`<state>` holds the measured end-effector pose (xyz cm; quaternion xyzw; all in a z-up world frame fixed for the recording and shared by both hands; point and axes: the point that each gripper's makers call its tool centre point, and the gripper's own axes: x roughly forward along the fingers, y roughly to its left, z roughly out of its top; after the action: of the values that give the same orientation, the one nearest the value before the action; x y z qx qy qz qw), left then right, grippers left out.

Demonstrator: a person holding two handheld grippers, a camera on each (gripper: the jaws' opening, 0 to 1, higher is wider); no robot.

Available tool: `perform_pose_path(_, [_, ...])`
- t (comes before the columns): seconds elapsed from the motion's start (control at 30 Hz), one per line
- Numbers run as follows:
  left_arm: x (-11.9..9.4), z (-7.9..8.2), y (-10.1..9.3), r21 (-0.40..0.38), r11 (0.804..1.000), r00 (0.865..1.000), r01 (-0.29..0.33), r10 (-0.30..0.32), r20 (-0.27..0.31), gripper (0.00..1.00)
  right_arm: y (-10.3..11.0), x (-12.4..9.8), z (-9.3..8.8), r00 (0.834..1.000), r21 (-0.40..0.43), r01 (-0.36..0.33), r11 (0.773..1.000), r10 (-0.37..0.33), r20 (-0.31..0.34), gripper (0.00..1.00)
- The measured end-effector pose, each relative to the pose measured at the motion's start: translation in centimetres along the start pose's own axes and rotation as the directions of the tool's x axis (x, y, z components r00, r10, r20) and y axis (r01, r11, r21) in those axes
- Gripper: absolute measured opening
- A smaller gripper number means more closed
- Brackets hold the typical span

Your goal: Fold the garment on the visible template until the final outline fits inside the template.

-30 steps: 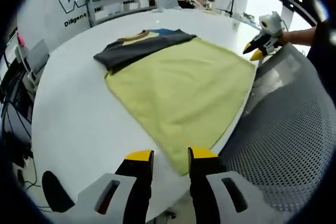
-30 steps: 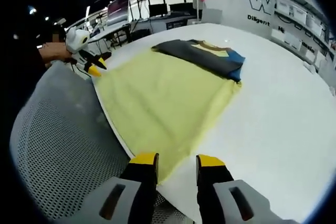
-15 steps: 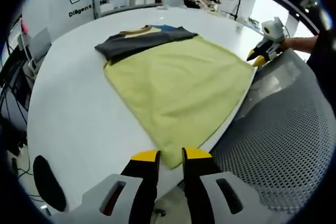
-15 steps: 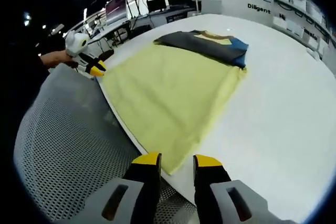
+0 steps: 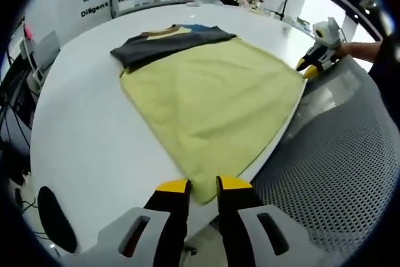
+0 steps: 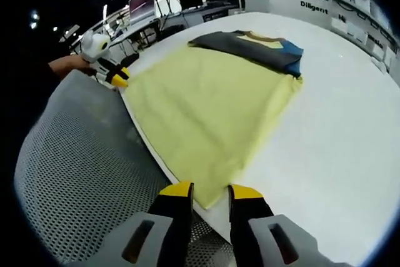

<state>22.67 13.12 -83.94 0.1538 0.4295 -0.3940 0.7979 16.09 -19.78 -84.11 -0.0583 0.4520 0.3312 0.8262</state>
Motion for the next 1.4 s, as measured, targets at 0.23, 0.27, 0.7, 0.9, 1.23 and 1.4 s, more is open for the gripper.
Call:
perform_pose_path(0.23, [0.1,0.0,-0.1,0.019,1.0,1.0,0.011,-0.011,-0.016,0.2,-0.2,0.2,0.2,1.0,-0.009,-0.004,1.0,0.004,-0.004,0.15])
perform_pose_path(0.27, [0.1,0.0,-0.1,0.026,1.0,1.0,0.01,-0.009,-0.019,0.2,-0.1,0.3,0.2,1.0,-0.01,-0.005,1.0,0.005,-0.007,0.15])
perform_pose_path(0.7, [0.2,0.0,0.1,0.084,0.996,0.998,0.005,0.001,-0.069,0.19,0.0,0.7,0.4,0.999,-0.078,0.01,0.997,-0.014,-0.039,0.1])
perform_pose_path(0.9, [0.3,0.1,0.2,0.089,0.996,0.999,-0.005,0.01,-0.053,0.15,-0.5,0.7,0.4,0.999,-0.092,0.031,0.995,-0.035,-0.04,0.0])
perform_pose_path(1.23, [0.3,0.1,0.2,0.059,0.998,0.999,-0.008,0.01,-0.038,0.1,-0.8,0.5,0.4,0.998,-0.102,0.046,0.994,-0.05,-0.04,0.0])
perform_pose_path(1.4, [0.0,0.5,0.1,0.07,0.998,1.0,-0.011,0.013,-0.026,0.08,-0.9,-0.1,0.7,0.998,-0.081,0.053,0.995,-0.054,-0.019,0.0])
